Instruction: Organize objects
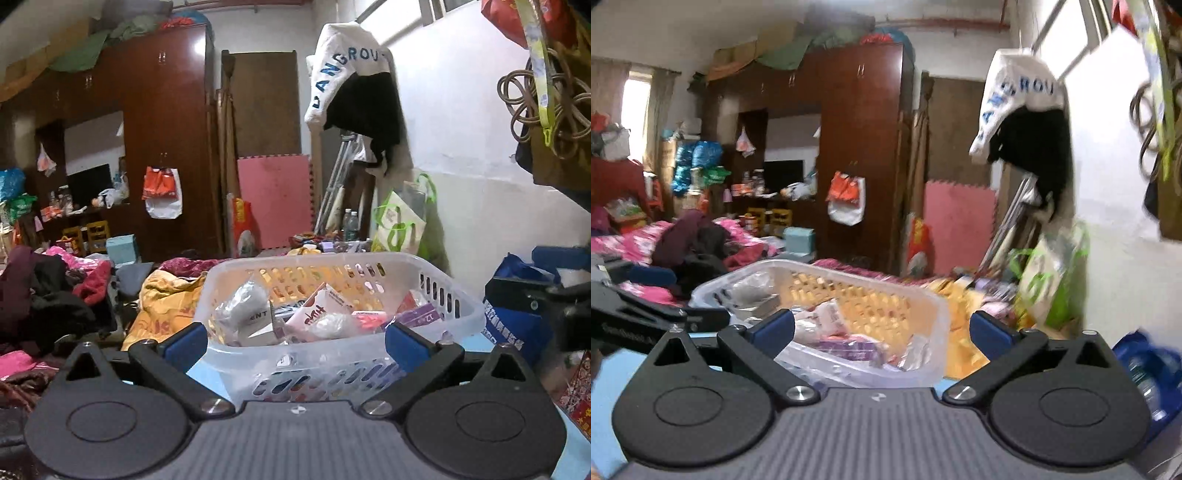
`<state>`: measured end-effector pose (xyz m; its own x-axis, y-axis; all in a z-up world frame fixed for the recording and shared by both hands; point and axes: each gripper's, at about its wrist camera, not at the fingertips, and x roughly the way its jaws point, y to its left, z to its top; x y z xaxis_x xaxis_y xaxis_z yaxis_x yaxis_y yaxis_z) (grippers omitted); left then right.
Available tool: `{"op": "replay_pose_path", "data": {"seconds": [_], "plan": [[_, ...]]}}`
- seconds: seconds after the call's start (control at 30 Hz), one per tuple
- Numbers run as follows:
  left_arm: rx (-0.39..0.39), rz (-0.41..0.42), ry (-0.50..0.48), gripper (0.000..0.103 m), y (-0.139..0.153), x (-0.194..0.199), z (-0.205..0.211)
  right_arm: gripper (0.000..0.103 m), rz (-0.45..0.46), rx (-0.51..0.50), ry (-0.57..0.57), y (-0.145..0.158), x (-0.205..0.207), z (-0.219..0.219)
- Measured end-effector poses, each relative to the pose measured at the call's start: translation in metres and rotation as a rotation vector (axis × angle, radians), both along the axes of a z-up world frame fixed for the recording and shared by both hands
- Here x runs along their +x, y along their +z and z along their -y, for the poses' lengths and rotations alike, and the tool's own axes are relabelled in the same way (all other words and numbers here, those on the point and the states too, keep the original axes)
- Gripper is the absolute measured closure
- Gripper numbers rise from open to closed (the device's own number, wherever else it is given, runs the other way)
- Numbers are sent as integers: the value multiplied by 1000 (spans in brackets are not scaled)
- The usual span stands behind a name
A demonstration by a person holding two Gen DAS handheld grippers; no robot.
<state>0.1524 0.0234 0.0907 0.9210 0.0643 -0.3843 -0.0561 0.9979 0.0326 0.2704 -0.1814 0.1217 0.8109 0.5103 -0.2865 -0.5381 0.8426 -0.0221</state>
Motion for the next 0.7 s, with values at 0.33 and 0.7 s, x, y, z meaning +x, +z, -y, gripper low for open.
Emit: {"op": "replay_pose_path", "data": {"seconds": [0.33, 0.7], "plan": [[27, -13, 30, 0, -6, 1, 7, 0, -14, -15, 1, -13, 0, 7], [22, -13, 38, 0, -9, 0, 8, 0, 0, -35, -4, -19, -3, 8]]}}
